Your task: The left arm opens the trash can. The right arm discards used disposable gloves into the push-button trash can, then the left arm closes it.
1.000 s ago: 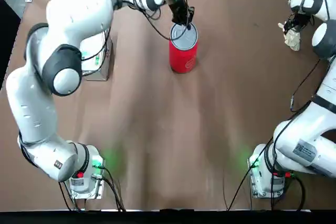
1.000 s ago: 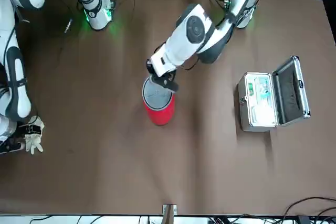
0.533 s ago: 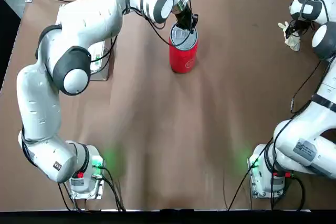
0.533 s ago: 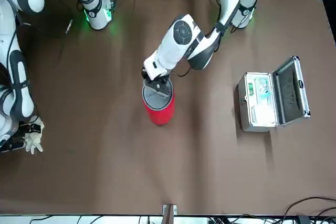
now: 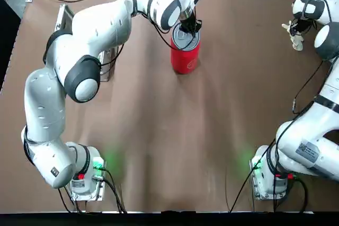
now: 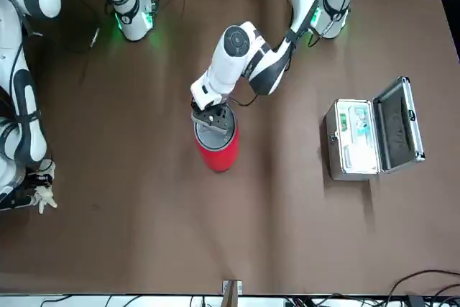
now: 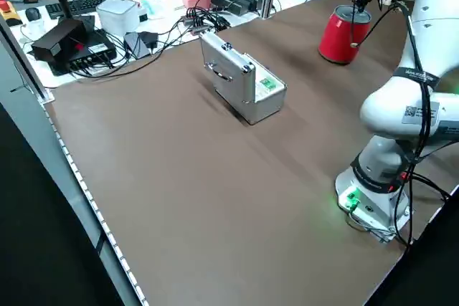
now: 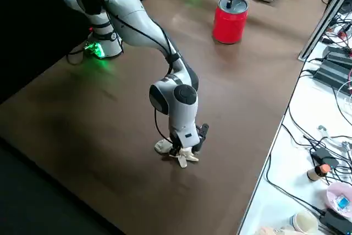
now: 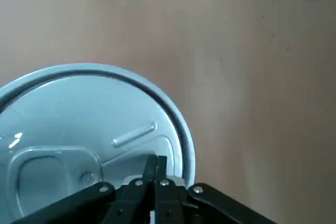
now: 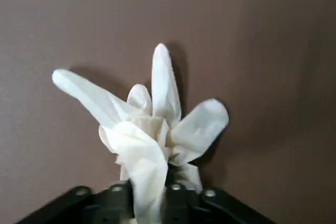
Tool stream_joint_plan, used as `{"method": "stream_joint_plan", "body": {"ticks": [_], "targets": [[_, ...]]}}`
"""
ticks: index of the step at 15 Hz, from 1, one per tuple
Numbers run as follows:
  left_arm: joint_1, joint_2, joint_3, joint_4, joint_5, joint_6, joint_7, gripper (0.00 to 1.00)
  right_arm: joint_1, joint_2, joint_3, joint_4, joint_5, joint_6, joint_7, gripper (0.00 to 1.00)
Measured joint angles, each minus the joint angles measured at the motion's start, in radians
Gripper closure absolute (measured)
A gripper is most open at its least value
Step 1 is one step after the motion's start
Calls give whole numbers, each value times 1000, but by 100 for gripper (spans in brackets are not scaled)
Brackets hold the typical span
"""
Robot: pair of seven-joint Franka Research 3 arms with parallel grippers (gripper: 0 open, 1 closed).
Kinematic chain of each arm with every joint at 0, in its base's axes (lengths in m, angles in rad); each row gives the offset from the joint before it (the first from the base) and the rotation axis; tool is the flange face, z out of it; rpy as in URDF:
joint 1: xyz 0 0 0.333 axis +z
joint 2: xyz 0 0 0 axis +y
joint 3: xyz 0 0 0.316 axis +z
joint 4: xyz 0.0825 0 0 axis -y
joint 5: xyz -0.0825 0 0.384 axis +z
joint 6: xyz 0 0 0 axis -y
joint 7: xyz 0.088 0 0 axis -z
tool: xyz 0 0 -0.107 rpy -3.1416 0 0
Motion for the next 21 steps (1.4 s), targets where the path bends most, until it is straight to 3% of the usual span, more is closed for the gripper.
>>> {"method": "stream_joint_plan", "body": {"ticks": [2,9,16,21], "targets": [[-1,2,2,2,0,0,-2,99,3,-3,4,12,0,-27,4,97],[-2,10,4,11,1,1,-2,99,48,-75,27,42,0,-159,35,97],[-2,8,10,29,2,-12,-15,99,71,-253,109,48,10,-417,90,97],[10,-28,20,41,2,-87,-15,99,89,-368,146,49,106,-543,101,97]]}}
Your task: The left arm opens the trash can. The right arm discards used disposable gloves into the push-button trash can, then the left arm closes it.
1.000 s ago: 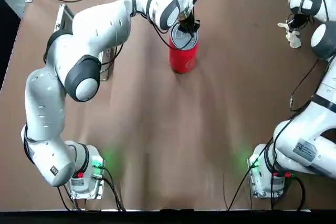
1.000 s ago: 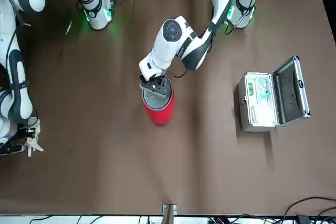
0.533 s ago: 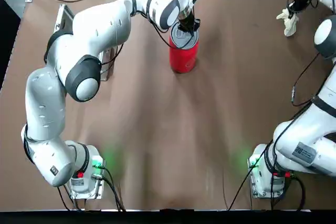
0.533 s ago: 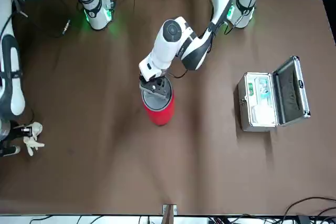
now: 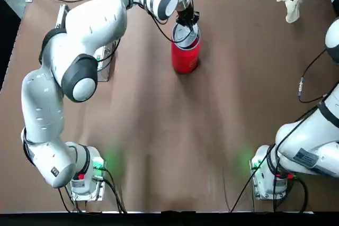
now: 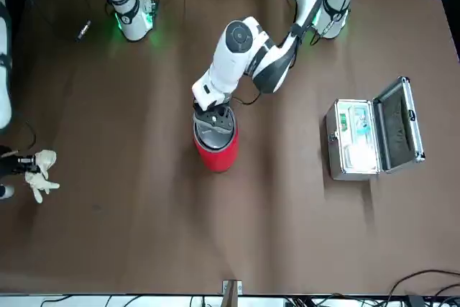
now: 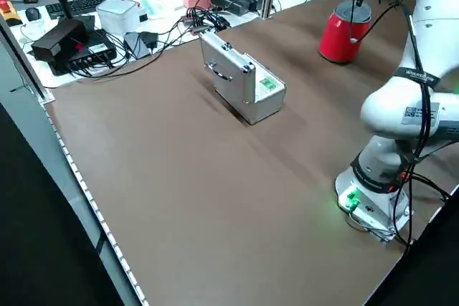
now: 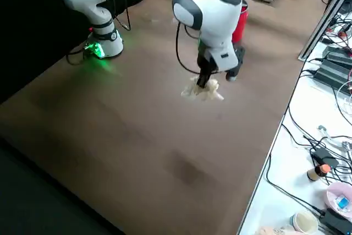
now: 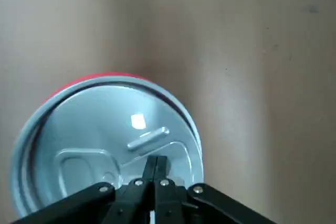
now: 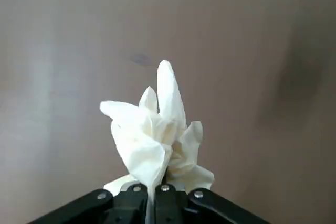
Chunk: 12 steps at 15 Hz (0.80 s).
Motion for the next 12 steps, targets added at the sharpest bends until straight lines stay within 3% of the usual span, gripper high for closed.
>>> {"method": "stream_joint_plan", "body": {"ticks": [2,6,7,12], "targets": [[21,-33,2,1,0,-46,-2,99,19,-41,3,0,86,-48,48,97],[48,-73,3,1,0,-104,-2,99,94,-58,11,0,104,-134,188,97],[59,-83,3,1,0,-123,-2,94,128,-60,12,1,119,-139,230,97],[127,-146,4,3,1,-253,0,81,239,-72,13,1,366,-214,346,97]]}}
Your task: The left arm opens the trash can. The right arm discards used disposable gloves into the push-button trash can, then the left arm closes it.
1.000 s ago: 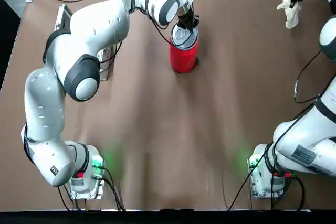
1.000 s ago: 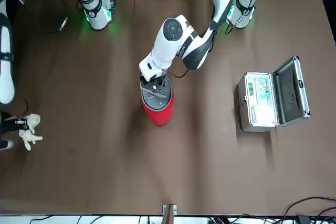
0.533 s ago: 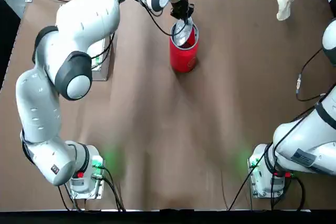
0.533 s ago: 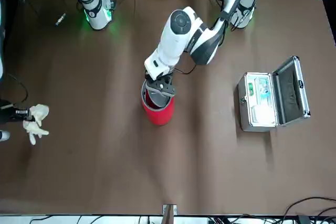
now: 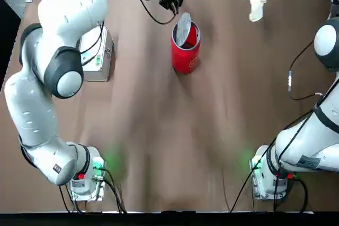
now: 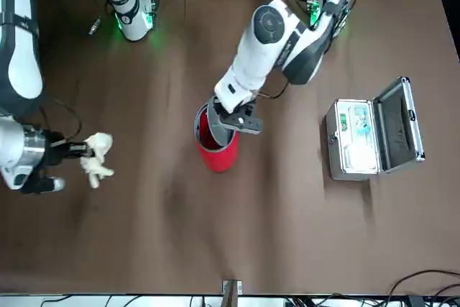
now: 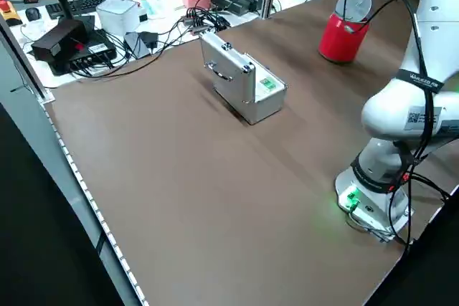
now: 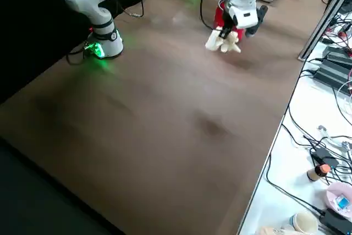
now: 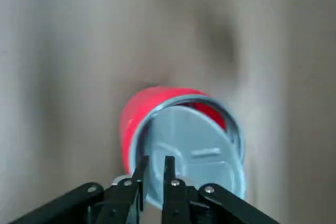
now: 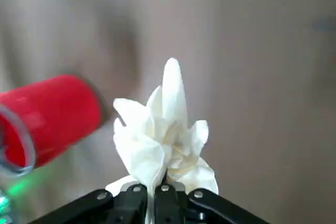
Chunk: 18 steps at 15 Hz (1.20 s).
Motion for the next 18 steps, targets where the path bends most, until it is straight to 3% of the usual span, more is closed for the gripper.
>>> {"method": "stream_joint_plan", "body": {"ticks": [6,9,12,18], "targets": [[77,-69,4,1,20,-107,50,30,138,-2,0,-8,205,-23,123,97],[152,-110,6,1,21,-161,137,4,223,0,0,-13,221,-19,192,97],[239,-167,7,1,21,-289,269,1,311,21,-1,-32,222,26,229,97],[364,-266,6,1,36,-456,377,1,408,106,-3,-38,223,117,300,97]]}}
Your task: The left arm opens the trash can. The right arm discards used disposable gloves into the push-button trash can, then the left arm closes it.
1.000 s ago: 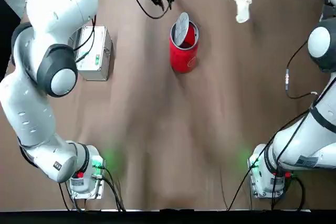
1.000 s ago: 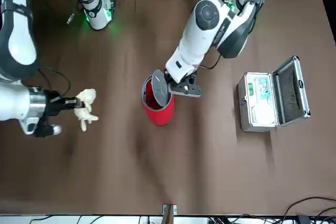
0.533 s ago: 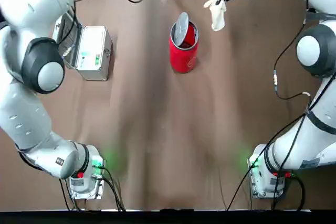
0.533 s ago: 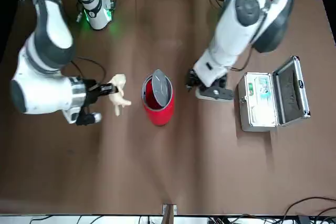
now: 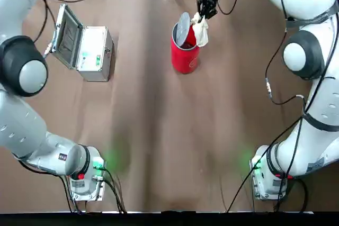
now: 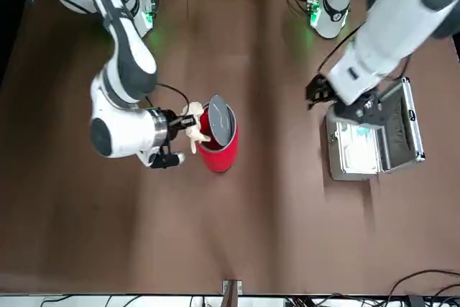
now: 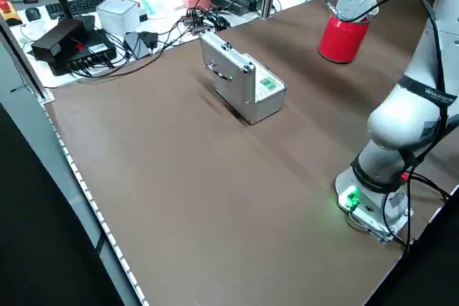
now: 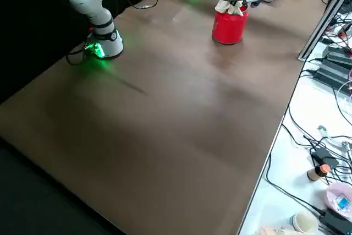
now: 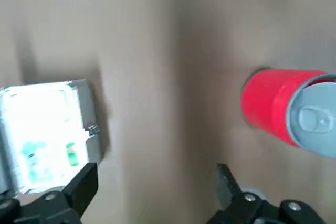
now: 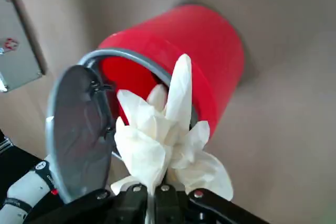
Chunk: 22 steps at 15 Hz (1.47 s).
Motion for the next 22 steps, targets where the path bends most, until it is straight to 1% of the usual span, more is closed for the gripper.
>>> {"method": "stream_joint_plan", "body": {"ticks": [2,4,8,11,14,16,17,22], "targets": [[54,-37,0,-1,1,-45,22,1,27,15,0,0,2,3,72,97],[95,-62,0,-14,4,-62,46,1,51,18,0,1,2,5,132,97],[149,-72,0,-32,9,-63,110,0,59,18,-1,6,5,16,247,97],[157,-72,-1,-36,9,-63,115,0,59,21,-3,6,11,66,284,97],[157,-72,-4,-38,9,-63,115,0,58,32,-8,6,44,94,289,97],[157,-72,-4,-41,9,-63,115,0,57,43,-12,6,55,110,293,97],[157,-72,-4,-43,13,-63,115,0,57,57,-12,6,60,139,311,97],[157,-72,-5,-44,29,-63,115,0,57,69,-13,6,67,150,332,97]]}}
